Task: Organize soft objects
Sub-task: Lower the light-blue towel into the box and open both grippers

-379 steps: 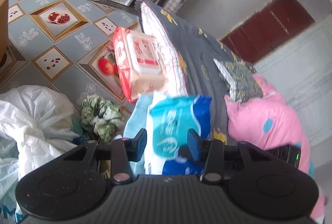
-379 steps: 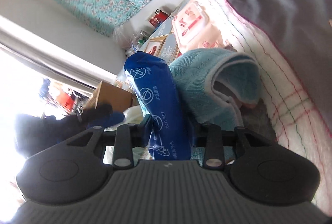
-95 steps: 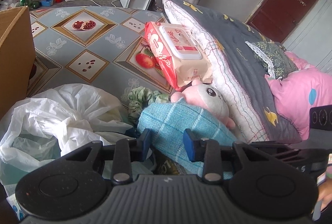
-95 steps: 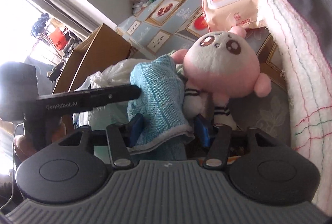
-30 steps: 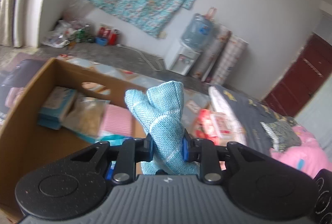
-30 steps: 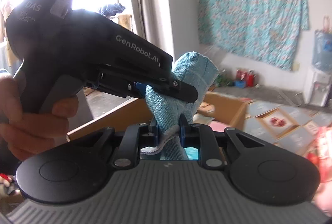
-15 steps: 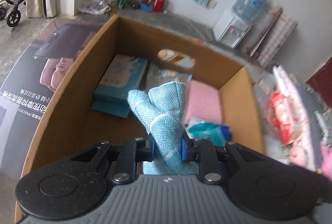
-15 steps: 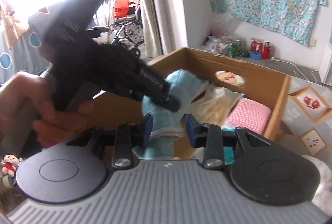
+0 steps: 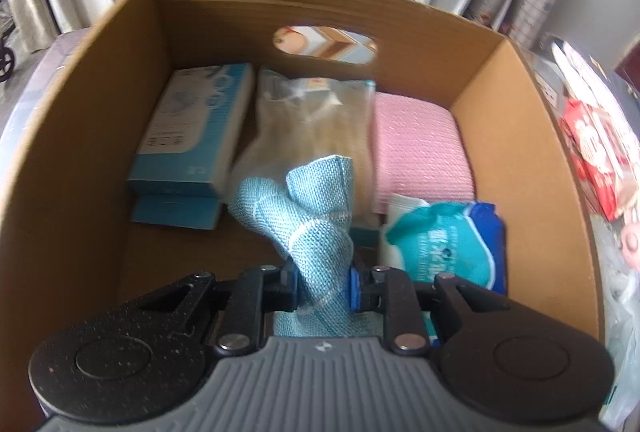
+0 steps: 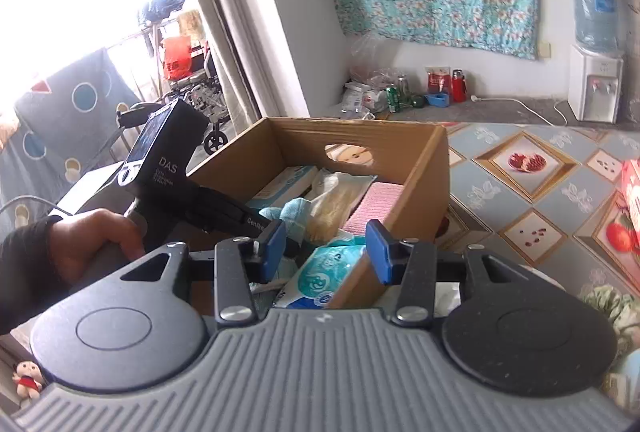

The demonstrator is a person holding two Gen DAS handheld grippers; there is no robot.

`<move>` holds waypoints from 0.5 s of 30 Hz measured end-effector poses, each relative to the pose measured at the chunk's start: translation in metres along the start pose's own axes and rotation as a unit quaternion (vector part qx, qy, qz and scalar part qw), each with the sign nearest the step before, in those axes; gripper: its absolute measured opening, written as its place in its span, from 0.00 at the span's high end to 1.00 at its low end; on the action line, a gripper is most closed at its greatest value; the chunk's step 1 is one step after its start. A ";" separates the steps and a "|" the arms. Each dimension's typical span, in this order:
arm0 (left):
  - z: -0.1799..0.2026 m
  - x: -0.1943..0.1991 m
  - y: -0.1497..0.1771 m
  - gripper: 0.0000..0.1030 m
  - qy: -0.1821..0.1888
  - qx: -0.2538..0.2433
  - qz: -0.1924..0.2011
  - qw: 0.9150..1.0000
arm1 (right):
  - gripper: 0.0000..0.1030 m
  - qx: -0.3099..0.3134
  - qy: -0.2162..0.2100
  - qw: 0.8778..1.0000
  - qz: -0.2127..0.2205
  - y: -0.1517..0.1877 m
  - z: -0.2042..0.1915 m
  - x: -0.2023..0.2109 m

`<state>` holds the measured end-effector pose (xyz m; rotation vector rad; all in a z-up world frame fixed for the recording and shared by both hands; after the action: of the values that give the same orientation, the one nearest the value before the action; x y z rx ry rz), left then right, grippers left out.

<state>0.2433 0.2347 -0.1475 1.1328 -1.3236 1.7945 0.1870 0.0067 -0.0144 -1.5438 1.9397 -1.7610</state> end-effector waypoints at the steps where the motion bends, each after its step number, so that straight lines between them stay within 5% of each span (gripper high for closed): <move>1: 0.005 -0.002 0.001 0.77 0.000 -0.007 -0.003 1.000 | 0.57 -0.008 0.001 1.000 -0.001 -0.001 0.006 0.000; 6: 0.009 -0.004 0.001 0.70 0.000 0.003 -0.013 1.000 | 0.57 -0.025 0.002 1.000 -0.005 0.007 0.018 0.007; 11: 0.005 0.009 -0.003 0.49 0.010 0.029 0.006 1.000 | 0.55 -0.028 0.001 1.000 -0.005 0.009 0.019 0.008; 15: 0.007 0.024 -0.007 0.43 0.020 0.044 0.029 0.998 | 0.52 -0.035 0.000 0.999 -0.005 0.012 0.017 0.010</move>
<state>0.2405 0.2299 -0.1220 1.1089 -1.2764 1.9235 0.1863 -0.0147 -0.0244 -1.5787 2.0175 -1.7136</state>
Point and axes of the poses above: each gripper's, at about its wrist camera, not at the fingertips, and x roughly against the way its jaws point, z to its right, y to its underside, the point moved 8 cm from there along -x, roughly the way its jaws point, and after that the axes turned 2 degrees about -y, right-handed, at the moved point
